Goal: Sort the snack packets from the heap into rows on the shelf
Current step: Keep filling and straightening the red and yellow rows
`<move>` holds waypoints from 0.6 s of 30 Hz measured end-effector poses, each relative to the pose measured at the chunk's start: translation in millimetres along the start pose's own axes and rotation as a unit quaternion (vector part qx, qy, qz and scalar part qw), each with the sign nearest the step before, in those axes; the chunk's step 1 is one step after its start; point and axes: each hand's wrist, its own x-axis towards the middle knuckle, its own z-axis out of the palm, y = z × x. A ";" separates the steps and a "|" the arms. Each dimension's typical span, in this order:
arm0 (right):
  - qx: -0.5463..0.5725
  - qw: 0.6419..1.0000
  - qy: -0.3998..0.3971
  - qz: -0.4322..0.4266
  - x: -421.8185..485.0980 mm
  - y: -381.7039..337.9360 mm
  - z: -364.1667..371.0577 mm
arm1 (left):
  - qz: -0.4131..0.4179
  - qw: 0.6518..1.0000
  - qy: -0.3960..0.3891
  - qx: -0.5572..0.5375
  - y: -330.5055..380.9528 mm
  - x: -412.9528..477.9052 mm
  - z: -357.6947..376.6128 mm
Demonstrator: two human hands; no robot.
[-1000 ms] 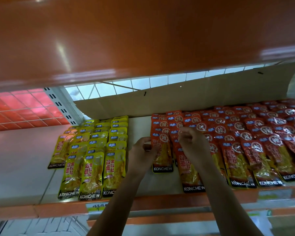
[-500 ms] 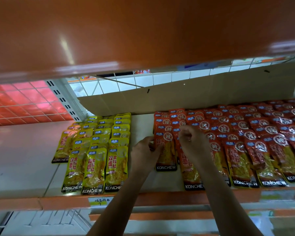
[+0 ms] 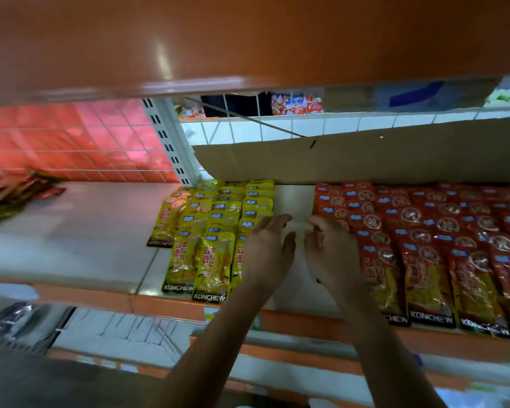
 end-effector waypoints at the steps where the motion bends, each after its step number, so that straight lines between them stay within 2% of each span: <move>1: -0.014 1.000 -0.003 -0.011 -1.5 -7.8 6.6 | 0.007 1.000 0.007 0.013 -6.0 -1.7 -8.3; 7: -0.033 0.998 -0.012 -0.046 -19.1 -67.2 60.3 | 0.022 0.996 0.029 0.083 -62.7 -17.3 -72.3; 12: -0.009 0.995 -0.041 -0.091 -51.7 -135.6 131.9 | -0.033 0.991 0.075 0.103 -133.6 -44.3 -137.1; 18: -0.017 0.984 -0.111 -0.135 -87.4 -215.4 220.8 | -0.091 0.980 0.083 0.153 -224.2 -83.3 -216.6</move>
